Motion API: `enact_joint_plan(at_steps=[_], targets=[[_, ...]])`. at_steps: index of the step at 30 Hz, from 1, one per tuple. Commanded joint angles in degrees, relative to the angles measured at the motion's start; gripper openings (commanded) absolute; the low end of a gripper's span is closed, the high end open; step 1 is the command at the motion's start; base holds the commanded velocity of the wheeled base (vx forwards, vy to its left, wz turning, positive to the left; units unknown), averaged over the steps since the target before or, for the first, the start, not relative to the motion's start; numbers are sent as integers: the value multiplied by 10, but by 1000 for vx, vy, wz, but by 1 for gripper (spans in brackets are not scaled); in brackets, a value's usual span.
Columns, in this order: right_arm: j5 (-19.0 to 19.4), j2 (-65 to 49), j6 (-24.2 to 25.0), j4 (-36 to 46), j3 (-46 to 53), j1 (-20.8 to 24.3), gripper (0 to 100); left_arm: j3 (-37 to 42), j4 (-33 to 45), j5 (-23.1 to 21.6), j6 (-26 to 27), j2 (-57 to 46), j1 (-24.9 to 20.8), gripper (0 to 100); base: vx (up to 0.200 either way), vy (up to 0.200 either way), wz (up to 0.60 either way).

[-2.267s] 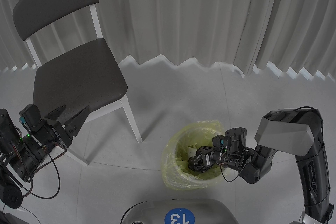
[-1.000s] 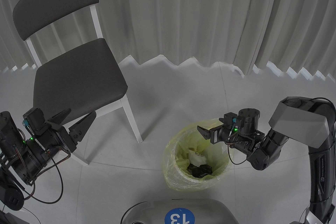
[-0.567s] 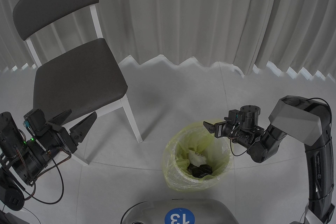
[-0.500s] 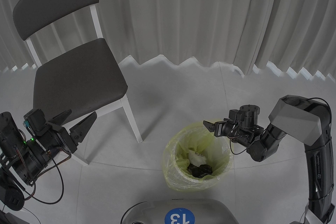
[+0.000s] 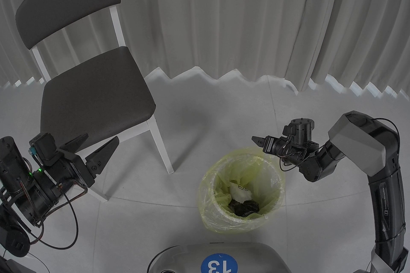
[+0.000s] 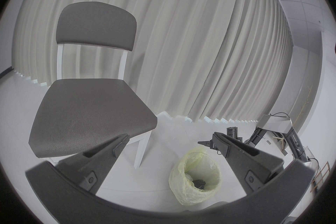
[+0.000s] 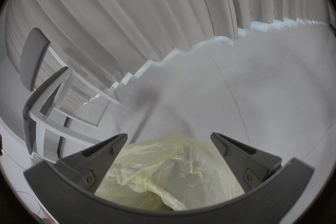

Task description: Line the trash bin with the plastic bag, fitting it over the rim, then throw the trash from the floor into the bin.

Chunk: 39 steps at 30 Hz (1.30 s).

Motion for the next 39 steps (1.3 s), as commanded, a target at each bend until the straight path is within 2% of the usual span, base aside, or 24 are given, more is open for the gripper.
enact_joint_plan(at_steps=[1,17,18,34,39], targets=[[0,20,10,20,-23,-6,100,0,0,0,0,0,0,100,0,0,0],[1,41,46,46,-48,-2,100,0,0,0,0,0,-4,100,0,0,0],[1,41,46,46,-48,-2,0,0,0,0,0,1,-3,100,0,0,0],[3,49,46,45,-50,-3,0,0,0,0,0,0,-4,100,0,0,0],[-6,71,36,50,-77,-5,0,0,0,0,0,1,-4,100,0,0,0]])
